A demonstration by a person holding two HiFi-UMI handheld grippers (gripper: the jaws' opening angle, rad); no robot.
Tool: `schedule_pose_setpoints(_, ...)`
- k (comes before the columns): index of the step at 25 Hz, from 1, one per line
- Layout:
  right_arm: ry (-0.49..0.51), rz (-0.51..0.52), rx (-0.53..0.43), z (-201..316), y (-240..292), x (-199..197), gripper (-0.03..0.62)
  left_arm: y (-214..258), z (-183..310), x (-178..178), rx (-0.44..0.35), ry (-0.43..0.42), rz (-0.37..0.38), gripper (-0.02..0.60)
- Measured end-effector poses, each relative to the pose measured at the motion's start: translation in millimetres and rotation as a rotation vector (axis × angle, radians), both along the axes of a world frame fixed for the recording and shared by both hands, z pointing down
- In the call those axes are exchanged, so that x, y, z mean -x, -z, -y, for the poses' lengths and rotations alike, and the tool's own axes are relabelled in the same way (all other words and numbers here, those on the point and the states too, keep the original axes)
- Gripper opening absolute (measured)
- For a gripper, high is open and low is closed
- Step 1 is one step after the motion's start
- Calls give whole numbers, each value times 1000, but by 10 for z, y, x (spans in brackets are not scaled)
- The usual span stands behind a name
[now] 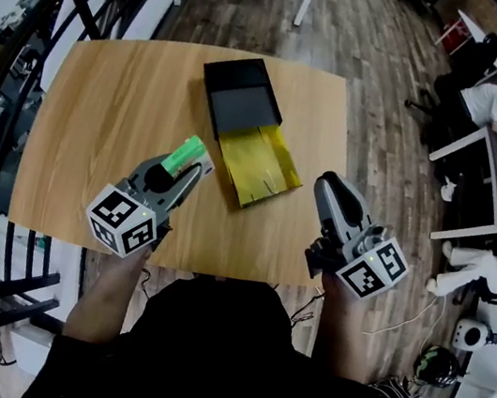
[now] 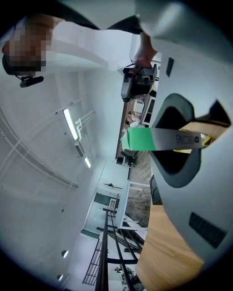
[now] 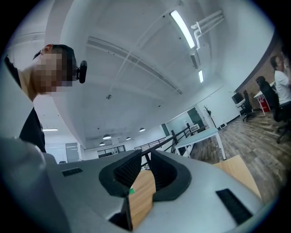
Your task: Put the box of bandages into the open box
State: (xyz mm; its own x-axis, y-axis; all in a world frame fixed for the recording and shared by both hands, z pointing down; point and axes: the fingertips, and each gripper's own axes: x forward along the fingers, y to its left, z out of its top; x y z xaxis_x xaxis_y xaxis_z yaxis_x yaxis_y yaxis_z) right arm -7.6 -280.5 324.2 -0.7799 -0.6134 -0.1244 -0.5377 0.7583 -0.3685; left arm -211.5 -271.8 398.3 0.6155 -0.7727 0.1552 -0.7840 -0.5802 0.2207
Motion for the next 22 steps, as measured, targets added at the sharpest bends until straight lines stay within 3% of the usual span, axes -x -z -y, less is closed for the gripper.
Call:
schedule_pose_setpoints(10,-28,10,44,376,-226,-270,72,-289,462,-407,67,-60,22,91)
schedule_pose_setpoints(22,-2,7,130,715,-524,-376,72,-823,934,-860,202,-134,58,91)
